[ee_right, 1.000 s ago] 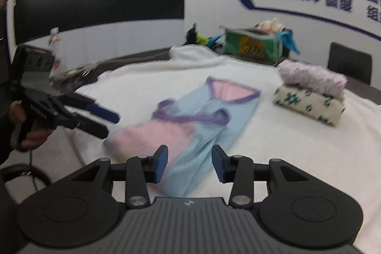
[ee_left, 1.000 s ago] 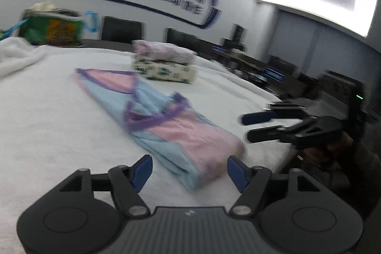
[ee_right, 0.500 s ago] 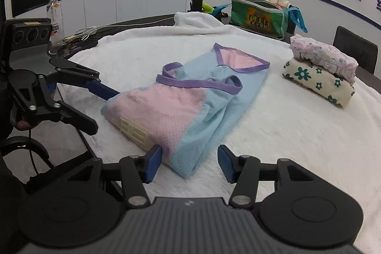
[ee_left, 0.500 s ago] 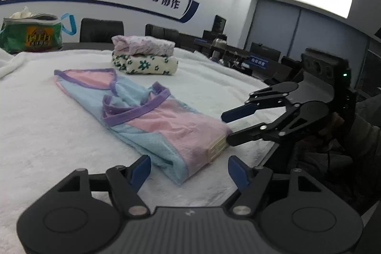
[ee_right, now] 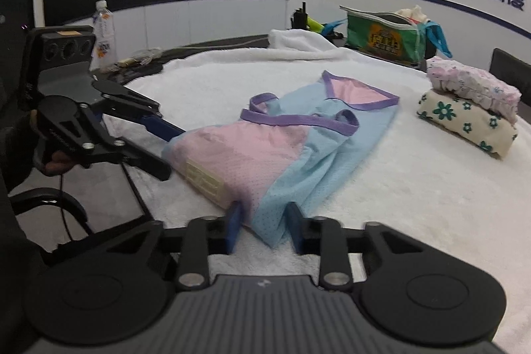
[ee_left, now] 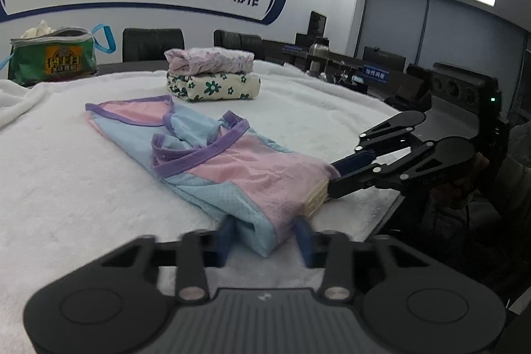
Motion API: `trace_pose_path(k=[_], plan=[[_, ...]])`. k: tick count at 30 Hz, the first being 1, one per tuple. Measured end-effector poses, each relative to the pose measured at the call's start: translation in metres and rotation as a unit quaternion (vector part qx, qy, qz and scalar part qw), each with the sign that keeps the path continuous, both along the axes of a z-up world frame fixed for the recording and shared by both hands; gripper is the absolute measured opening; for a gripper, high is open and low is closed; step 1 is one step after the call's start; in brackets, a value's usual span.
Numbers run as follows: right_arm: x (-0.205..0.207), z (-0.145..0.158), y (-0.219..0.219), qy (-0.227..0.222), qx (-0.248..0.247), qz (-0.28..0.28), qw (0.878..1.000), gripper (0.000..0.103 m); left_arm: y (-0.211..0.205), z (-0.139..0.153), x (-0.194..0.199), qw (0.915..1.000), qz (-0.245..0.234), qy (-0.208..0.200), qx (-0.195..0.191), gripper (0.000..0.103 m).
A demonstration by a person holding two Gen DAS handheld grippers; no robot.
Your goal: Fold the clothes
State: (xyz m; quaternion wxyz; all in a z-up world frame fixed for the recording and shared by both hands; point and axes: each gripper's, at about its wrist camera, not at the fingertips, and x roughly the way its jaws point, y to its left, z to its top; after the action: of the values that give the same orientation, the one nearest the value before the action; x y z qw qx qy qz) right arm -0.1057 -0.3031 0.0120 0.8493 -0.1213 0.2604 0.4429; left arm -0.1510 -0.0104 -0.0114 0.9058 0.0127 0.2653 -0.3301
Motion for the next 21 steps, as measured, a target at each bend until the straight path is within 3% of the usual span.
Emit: trace_pose_path(k=[1, 3, 8, 14, 17, 21], plan=[[0.001, -0.001, -0.001, 0.002, 0.006, 0.001, 1.000, 0.014, -0.002, 0.000, 0.002, 1.0000, 0.000, 0.001, 0.002, 0.019], [0.000, -0.003, -0.001, 0.007, 0.012, 0.003, 1.000, 0.005, -0.002, 0.002, 0.005, 0.9999, -0.008, 0.010, -0.001, 0.003], [-0.015, 0.008, -0.009, 0.005, 0.045, 0.020, 0.999, 0.002, 0.010, 0.011, -0.005, 0.9986, -0.030, 0.030, -0.032, 0.001], [-0.032, 0.036, -0.019, -0.015, 0.085, 0.063, 0.994, 0.002, 0.034, 0.041, -0.001, 0.9893, -0.064, 0.053, -0.120, 0.001], [-0.005, 0.054, -0.021, -0.034, 0.112, 0.051, 0.992, 0.002, 0.045, 0.057, 0.039, 0.9866, -0.031, 0.068, -0.145, 0.001], [0.061, 0.061, 0.006, -0.030, 0.092, 0.010, 0.995, 0.002, 0.042, 0.057, 0.101, 0.9852, 0.057, 0.107, -0.122, 0.001]])
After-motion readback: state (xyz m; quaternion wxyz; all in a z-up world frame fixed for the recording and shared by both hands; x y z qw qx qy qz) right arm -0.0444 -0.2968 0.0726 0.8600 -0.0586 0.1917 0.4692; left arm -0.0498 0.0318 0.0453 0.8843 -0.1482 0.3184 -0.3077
